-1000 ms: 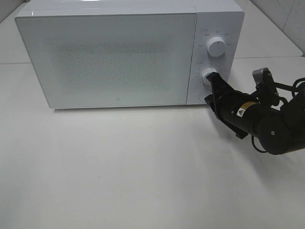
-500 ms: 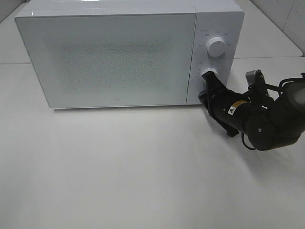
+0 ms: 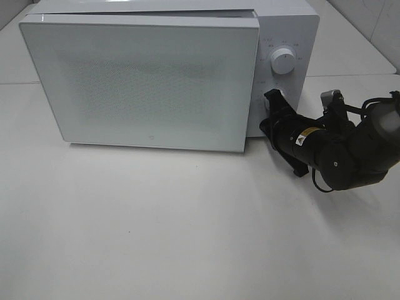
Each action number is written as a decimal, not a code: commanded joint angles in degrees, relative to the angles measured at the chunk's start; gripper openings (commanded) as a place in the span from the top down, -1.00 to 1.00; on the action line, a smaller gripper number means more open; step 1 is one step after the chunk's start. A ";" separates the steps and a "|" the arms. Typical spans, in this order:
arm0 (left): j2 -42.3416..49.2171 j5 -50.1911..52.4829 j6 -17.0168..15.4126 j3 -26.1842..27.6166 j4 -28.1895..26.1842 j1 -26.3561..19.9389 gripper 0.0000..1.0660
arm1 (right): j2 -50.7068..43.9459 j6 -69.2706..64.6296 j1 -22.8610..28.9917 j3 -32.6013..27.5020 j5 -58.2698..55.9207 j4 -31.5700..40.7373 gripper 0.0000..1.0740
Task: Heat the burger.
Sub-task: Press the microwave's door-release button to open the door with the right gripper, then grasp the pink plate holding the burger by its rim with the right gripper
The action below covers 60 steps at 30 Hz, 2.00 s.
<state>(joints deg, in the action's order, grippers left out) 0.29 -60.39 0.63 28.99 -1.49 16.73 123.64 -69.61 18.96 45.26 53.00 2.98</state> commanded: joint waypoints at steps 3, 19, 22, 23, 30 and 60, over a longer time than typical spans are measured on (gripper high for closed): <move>1.20 0.74 0.00 -0.11 0.17 -0.23 0.99 | -0.11 -0.80 -0.17 6.47 9.91 0.29 1.00; 1.20 0.74 0.00 -0.11 0.17 -0.23 0.99 | -5.73 -0.74 -0.40 1.89 -4.53 -0.52 1.00; 1.20 0.74 0.00 -0.11 0.17 -0.23 0.99 | -7.56 0.46 -0.40 -0.46 -5.56 -2.41 1.00; 1.20 0.74 0.00 -0.11 0.17 -0.23 0.99 | -7.56 0.46 -0.40 -0.46 -5.56 -2.41 1.00; 1.20 0.74 0.00 -0.11 0.17 -0.23 0.99 | -12.72 1.03 -0.40 -6.88 -8.59 -11.63 1.00; 1.20 0.74 0.00 -0.11 0.17 -0.23 0.99 | -27.16 54.14 -0.40 -11.57 -31.34 -38.04 0.96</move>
<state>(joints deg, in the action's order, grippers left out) 0.29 -60.39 0.63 28.99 -1.43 16.73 98.43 -18.51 18.91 33.58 28.30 -34.43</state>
